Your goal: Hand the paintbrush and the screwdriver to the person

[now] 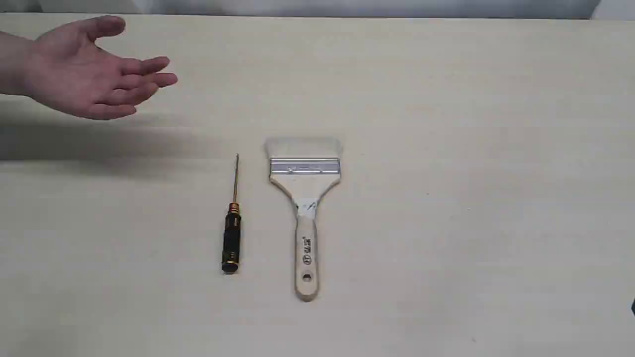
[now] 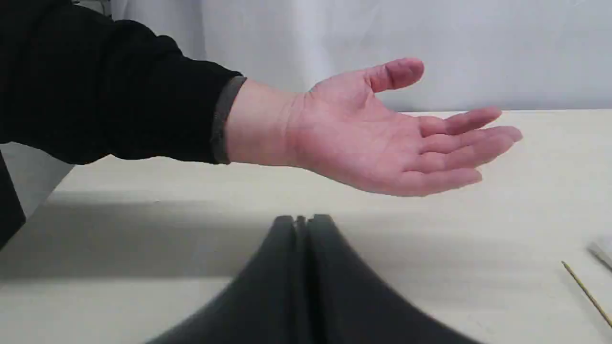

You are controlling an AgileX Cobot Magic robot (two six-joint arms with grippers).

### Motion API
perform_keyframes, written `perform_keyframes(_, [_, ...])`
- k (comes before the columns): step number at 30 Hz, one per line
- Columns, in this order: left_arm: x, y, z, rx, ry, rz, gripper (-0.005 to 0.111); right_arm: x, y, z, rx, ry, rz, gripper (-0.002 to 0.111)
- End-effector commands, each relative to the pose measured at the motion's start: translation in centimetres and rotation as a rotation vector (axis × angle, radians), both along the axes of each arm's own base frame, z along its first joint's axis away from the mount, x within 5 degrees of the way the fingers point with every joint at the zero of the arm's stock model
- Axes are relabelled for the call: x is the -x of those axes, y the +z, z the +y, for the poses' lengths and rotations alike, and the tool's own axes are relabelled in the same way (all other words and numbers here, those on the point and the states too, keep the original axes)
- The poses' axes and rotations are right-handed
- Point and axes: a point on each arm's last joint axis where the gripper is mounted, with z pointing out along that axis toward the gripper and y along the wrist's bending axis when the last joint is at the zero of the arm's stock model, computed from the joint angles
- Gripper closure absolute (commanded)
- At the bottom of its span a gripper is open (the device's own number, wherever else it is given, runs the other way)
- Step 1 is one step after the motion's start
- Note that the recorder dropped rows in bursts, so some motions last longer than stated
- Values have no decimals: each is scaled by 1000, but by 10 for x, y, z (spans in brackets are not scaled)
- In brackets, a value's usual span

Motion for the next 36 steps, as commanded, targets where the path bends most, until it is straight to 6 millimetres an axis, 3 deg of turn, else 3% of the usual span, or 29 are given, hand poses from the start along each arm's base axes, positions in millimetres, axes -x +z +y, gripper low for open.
perform_keyframes(1, [0,0,-1,5,-9,-8,107,0,-1,0,3,0,2,104])
perform_keyframes(36, [0,0,-1,5,-9,-6,107,0,-1,0,16,1,-1,104])
